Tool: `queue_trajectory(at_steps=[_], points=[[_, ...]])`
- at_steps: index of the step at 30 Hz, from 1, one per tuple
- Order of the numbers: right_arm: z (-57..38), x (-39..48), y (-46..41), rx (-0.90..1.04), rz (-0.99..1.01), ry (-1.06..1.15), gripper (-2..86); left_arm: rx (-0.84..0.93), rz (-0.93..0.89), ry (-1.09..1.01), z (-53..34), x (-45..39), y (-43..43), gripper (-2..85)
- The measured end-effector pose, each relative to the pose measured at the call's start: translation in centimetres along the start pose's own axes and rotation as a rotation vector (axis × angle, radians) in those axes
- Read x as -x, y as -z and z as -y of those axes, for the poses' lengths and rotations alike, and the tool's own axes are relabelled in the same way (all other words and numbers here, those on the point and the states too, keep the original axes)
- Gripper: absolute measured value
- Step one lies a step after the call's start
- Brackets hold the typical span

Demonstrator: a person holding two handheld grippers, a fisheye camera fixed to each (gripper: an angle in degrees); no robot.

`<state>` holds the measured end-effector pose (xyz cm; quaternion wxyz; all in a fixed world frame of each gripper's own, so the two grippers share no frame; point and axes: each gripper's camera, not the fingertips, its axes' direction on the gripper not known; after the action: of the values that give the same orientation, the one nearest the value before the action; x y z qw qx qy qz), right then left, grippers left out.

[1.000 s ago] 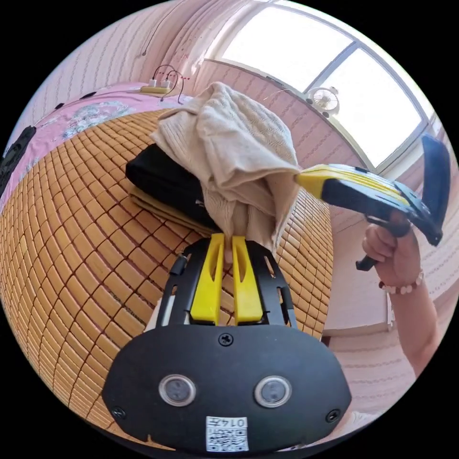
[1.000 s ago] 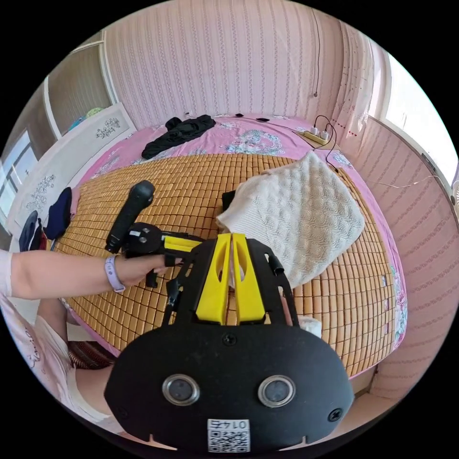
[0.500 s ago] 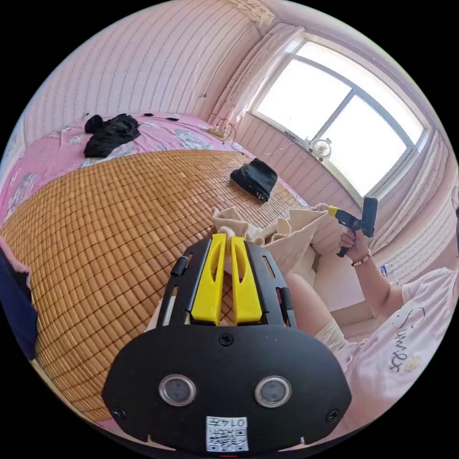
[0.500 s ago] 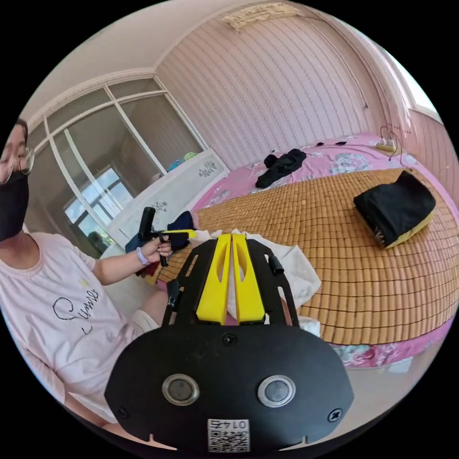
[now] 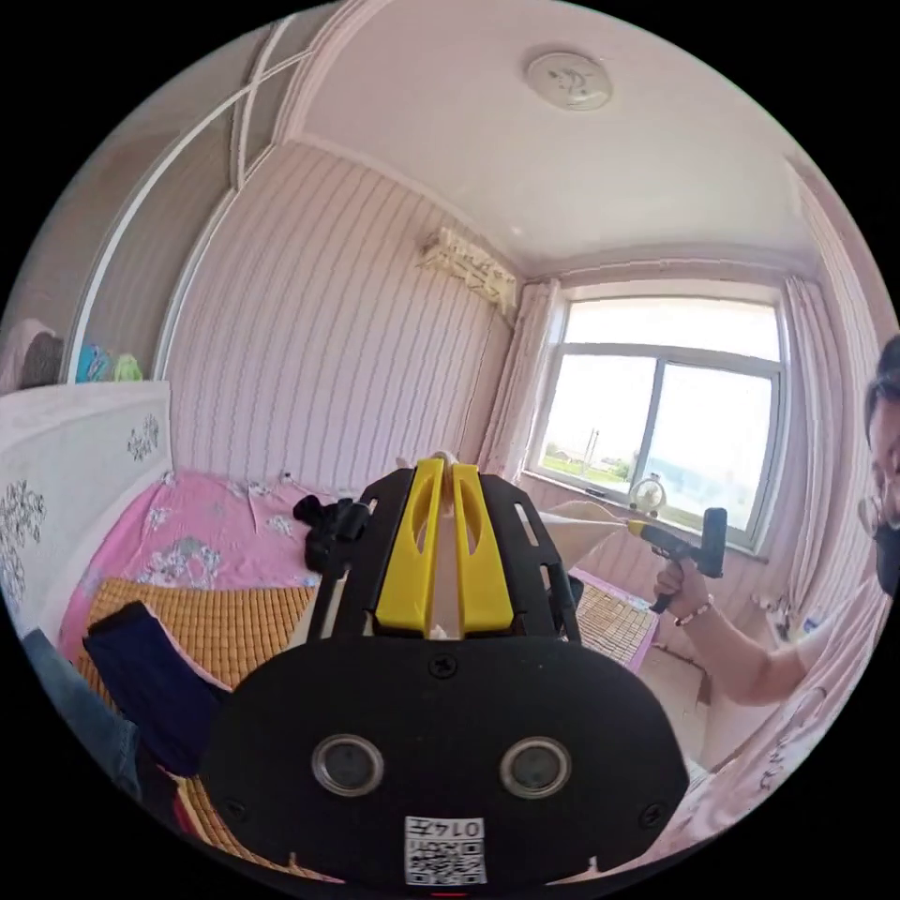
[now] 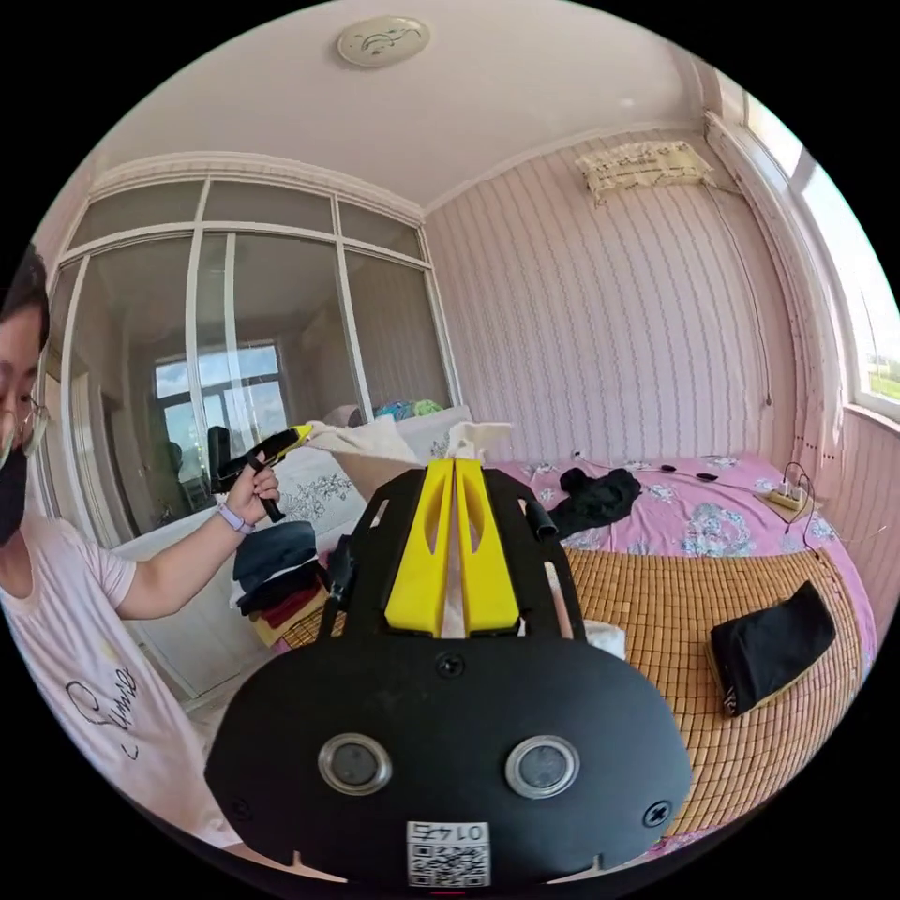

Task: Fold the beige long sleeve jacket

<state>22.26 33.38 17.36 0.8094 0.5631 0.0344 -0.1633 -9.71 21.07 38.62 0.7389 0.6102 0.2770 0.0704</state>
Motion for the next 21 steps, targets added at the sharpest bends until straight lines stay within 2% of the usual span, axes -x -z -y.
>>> queue_trajectory(at_steps=[2, 5, 7, 9, 10, 13, 17, 21], points=[[-2.7, 0.9, -0.4, 0.062, -0.07, 0.033, -0.3, 0.025, 0.002, -0.103, -1.5, -2.0, 1.7, -0.8], [-9.5, 0.0, -2.9, 0.293, -0.073, -0.068, -0.2, 0.223, 0.012, -0.038, -7.8, -2.1, 2.8, -0.8], [-14.5, -1.3, -4.8, 0.47, -0.061, -0.194, -0.2, 0.458, 0.046, 0.155, -15.6, -0.4, 2.4, -0.8], [-20.5, -3.0, -7.4, 0.729, -0.081, -0.328, -0.2, 0.64, 0.033, 0.316, -22.1, 0.8, 1.8, -0.8], [-21.7, -3.3, -7.9, 0.775, -0.104, -0.348, -0.1, 0.768, 0.033, 0.396, -25.9, 1.3, 1.2, -0.9], [-24.2, -4.3, -9.2, 0.875, -0.115, -0.411, 0.2, 0.895, 0.045, 0.48, -30.0, 1.9, 1.1, -0.9], [-23.6, -4.2, -12.3, 0.887, -0.178, -0.33, 2.1, 0.918, 0.122, 0.34, -28.7, 0.9, 0.8, -0.4], [-23.8, -2.4, -18.1, 0.93, -0.045, -0.242, 6.1, 1.005, 0.068, 0.129, -28.8, -2.3, -3.4, 2.7]])
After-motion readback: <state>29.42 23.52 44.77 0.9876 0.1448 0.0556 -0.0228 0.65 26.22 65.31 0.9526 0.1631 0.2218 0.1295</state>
